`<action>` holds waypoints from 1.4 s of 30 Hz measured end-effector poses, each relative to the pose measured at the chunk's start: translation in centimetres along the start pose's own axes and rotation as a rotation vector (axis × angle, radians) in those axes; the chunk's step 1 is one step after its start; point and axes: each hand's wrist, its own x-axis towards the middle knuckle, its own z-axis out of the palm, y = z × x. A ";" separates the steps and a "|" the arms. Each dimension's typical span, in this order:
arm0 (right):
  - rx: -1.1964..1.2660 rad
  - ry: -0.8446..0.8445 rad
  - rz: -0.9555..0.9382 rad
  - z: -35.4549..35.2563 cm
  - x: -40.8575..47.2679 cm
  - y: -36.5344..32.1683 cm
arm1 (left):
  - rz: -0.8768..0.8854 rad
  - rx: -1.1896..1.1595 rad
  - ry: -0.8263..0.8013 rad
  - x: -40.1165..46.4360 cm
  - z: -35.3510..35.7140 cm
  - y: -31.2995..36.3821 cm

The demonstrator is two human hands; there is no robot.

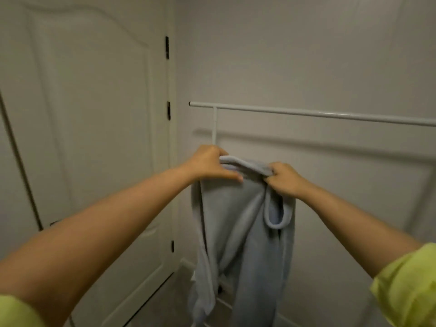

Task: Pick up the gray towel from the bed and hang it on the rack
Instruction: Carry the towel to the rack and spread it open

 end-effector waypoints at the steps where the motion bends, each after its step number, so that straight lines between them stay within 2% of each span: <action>1: 0.026 0.077 -0.009 -1.5 -0.2 1.2 | 0.021 0.138 -0.090 0.9 0.5 -0.2; 4: 0.076 0.232 -0.034 -5.6 -0.5 2.9 | -0.018 0.436 -0.246 3.5 2.8 -1.9; 7: -0.043 0.354 -0.047 -9.0 -0.9 4.5 | -0.179 0.306 -0.136 6.0 4.7 -3.3; 10: -0.418 0.394 -0.018 -11.1 -1.0 6.5 | -0.365 -0.074 0.011 9.4 4.3 -2.7; 13: -0.723 0.474 0.093 -12.1 -0.1 8.5 | -0.526 -0.755 -0.065 13.5 3.0 0.0; 15: -0.823 0.534 0.230 -13.2 0.6 9.9 | -0.503 -1.114 -0.110 15.9 1.6 1.9; 19: -0.874 0.584 0.531 -16.1 1.7 13.0 | -0.399 -1.331 0.043 21.1 -0.6 2.3; 22: -0.745 0.652 0.716 -19.0 3.1 14.9 | -0.338 -1.360 0.176 25.4 -1.8 1.2; 26: -0.303 0.730 0.865 -23.3 5.0 16.5 | -0.266 -1.277 0.311 30.7 -2.6 -0.4; 28: -0.048 0.844 0.890 -24.7 6.0 17.3 | -0.208 -1.079 0.411 33.3 -2.5 -1.1; 30: 0.033 0.951 0.890 -25.5 7.2 17.3 | -0.114 -0.790 0.519 35.3 -2.3 -1.4; 32: -0.021 1.042 0.844 -26.1 8.8 16.9 | -0.035 -0.695 0.592 37.6 -2.3 -1.6; 34: -0.084 1.074 0.718 -26.2 10.2 16.3 | -0.030 -0.676 0.646 39.9 -2.7 -1.9; 39: -0.288 1.041 0.472 -26.4 12.8 18.4 | -0.014 -0.584 0.631 45.3 -2.6 -3.2; 42: -0.391 0.997 0.425 -26.4 14.1 21.0 | 0.019 -0.544 0.623 48.2 -1.1 -3.2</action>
